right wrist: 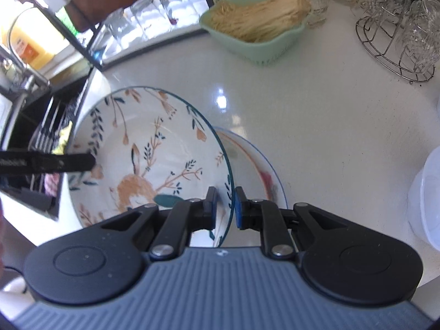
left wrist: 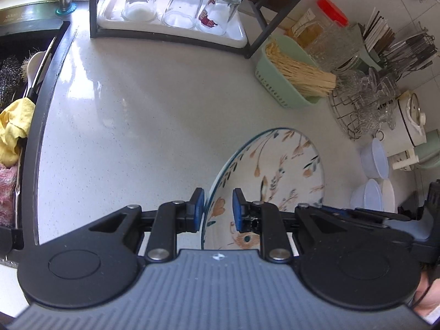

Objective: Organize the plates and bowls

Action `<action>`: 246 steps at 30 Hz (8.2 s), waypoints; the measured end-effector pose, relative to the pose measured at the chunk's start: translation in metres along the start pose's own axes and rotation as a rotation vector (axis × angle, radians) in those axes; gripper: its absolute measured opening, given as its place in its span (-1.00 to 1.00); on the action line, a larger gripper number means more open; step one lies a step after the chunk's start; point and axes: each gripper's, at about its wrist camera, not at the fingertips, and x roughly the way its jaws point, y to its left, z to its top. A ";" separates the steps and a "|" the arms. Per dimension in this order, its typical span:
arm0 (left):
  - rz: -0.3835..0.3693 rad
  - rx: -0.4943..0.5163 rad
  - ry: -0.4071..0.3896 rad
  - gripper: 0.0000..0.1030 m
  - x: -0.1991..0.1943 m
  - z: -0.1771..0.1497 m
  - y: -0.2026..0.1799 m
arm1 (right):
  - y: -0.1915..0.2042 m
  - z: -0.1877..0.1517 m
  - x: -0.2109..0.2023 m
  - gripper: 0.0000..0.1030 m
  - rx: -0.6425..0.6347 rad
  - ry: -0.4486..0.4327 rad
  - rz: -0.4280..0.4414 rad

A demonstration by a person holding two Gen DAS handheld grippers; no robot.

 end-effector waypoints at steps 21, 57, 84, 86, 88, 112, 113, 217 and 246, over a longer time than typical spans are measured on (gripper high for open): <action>0.103 0.030 0.043 -0.52 0.010 -0.024 -0.018 | -0.008 -0.011 -0.013 -0.66 -0.073 -0.065 -0.018; 0.100 0.126 -0.185 -0.50 -0.056 0.006 -0.044 | 0.048 -0.001 -0.086 -0.68 -0.072 -0.564 -0.392; 0.020 0.189 -0.227 -0.50 -0.026 -0.034 -0.187 | -0.091 -0.040 -0.135 -0.67 0.122 -0.514 -0.234; 0.018 0.208 -0.221 -0.50 -0.020 -0.040 -0.205 | -0.103 -0.046 -0.138 -0.67 0.123 -0.509 -0.236; 0.014 0.219 -0.216 -0.50 -0.014 -0.046 -0.222 | -0.118 -0.053 -0.140 -0.67 0.136 -0.498 -0.233; -0.072 0.354 -0.044 0.10 0.109 -0.075 -0.332 | -0.234 -0.101 -0.130 -0.23 0.290 -0.392 -0.180; -0.076 0.348 -0.030 0.10 0.117 -0.073 -0.332 | -0.237 -0.102 -0.127 -0.25 0.296 -0.384 -0.169; 0.155 0.150 -0.230 -0.17 0.024 -0.068 -0.293 | -0.188 -0.054 -0.146 -0.29 0.044 -0.411 -0.003; 0.054 0.310 -0.185 -0.17 0.015 -0.067 -0.339 | -0.205 -0.075 -0.186 -0.29 0.187 -0.525 -0.112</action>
